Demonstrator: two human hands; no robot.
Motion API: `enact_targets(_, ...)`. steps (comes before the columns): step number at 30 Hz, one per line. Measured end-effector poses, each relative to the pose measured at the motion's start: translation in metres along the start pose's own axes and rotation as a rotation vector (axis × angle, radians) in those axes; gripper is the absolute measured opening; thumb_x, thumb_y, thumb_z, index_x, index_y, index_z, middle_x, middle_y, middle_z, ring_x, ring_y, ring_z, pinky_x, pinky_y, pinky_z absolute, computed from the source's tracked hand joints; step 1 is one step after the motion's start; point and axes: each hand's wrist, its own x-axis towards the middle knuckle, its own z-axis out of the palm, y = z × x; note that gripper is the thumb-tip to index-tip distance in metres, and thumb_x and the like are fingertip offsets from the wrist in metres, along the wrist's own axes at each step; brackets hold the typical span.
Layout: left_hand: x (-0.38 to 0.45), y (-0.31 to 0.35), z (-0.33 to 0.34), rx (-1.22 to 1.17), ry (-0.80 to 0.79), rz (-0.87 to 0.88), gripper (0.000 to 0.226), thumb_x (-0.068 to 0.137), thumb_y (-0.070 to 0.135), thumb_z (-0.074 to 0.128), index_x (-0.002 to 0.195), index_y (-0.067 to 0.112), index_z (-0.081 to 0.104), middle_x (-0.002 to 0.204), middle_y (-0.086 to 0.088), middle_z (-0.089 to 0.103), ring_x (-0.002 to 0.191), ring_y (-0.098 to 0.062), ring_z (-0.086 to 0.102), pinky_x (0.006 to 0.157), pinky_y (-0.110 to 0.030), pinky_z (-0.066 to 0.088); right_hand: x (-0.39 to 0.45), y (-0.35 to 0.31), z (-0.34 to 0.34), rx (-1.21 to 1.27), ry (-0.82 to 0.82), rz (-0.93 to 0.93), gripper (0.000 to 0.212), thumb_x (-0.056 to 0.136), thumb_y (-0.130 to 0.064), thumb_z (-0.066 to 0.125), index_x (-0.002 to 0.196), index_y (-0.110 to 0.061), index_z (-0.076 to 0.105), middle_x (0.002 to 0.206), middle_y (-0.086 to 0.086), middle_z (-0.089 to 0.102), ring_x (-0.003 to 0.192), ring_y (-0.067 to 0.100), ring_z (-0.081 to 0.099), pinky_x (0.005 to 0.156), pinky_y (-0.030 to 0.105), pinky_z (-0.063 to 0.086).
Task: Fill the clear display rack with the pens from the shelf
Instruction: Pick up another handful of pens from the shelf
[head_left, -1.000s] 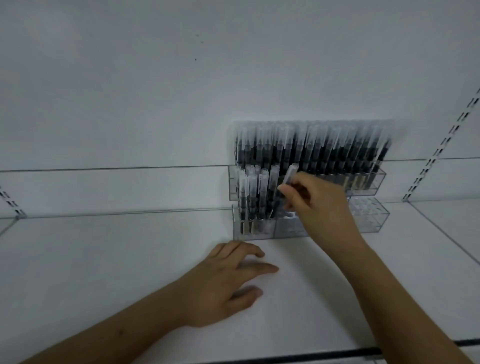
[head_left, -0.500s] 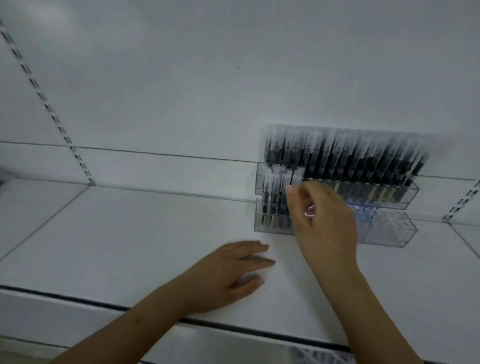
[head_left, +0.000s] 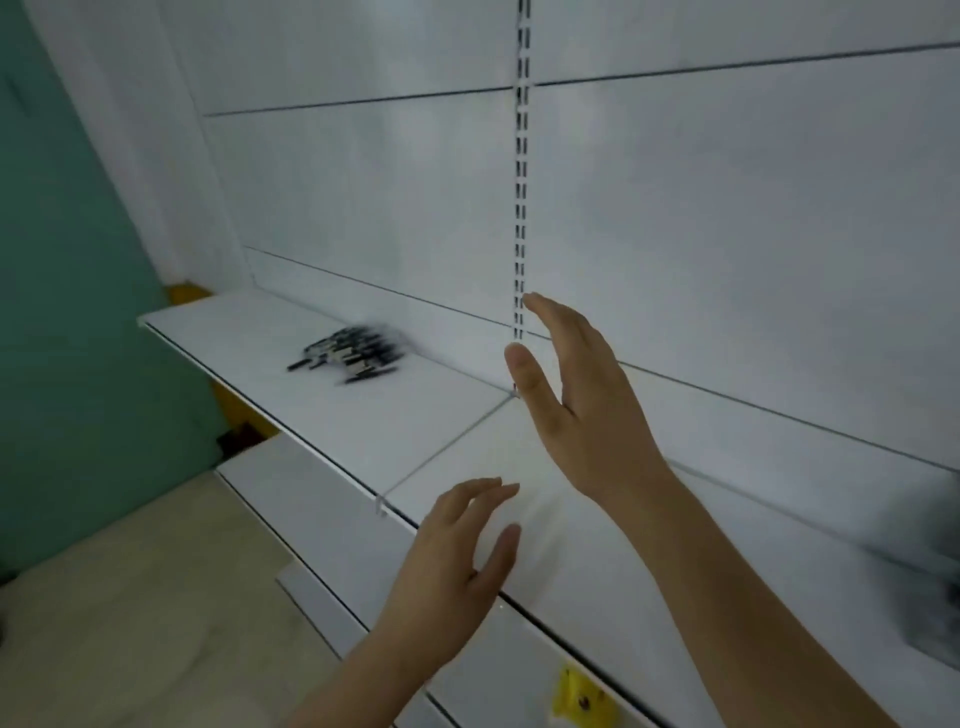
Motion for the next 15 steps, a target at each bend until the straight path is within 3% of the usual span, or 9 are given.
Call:
enact_targets(4, 0.019, -0.076, -0.051, 0.050, 0.078, -0.104, 0.040, 0.097, 0.052, 0.039, 0.136, 0.045, 0.040, 0.138, 0.026, 0.037, 0.128, 0.008, 0.034, 0.093, 0.003, 0.026, 0.068, -0.022, 0.087, 0.020, -0.048, -0.065, 0.059, 0.100, -0.055, 0.033, 0.150, -0.023, 0.034, 0.152, -0.010, 0.039, 0.140, 0.003, 0.032, 0.114, 0.021, 0.025)
enact_targets(6, 0.031, -0.114, -0.074, 0.058, 0.089, -0.116, 0.041, 0.097, 0.052, 0.040, 0.137, 0.044, 0.040, 0.139, 0.025, 0.037, 0.127, 0.008, 0.035, 0.096, -0.001, 0.029, 0.100, -0.027, 0.128, 0.020, -0.065, -0.078, 0.059, 0.100, -0.054, 0.034, 0.150, -0.022, 0.034, 0.152, -0.009, 0.039, 0.140, 0.004, 0.032, 0.113, 0.021, 0.025)
enact_targets(9, 0.052, -0.169, -0.103, 0.068, 0.125, -0.132, 0.042, 0.097, 0.052, 0.041, 0.137, 0.041, 0.041, 0.139, 0.022, 0.039, 0.129, 0.003, 0.038, 0.105, -0.020, 0.039, 0.141, -0.032, 0.182, 0.021, -0.088, -0.084, 0.057, 0.101, -0.052, 0.035, 0.149, -0.021, 0.035, 0.151, -0.008, 0.040, 0.140, 0.005, 0.034, 0.111, 0.018, 0.023)
enact_targets(15, 0.095, -0.253, -0.140, 0.064, 0.141, -0.168, 0.042, 0.097, 0.050, 0.042, 0.137, 0.039, 0.042, 0.136, 0.022, 0.041, 0.125, 0.003, 0.039, 0.099, -0.014, 0.036, 0.201, -0.025, 0.264, 0.019, -0.128, -0.052, 0.056, 0.101, -0.051, 0.036, 0.149, -0.022, 0.034, 0.151, -0.009, 0.039, 0.139, 0.005, 0.034, 0.109, 0.017, 0.023)
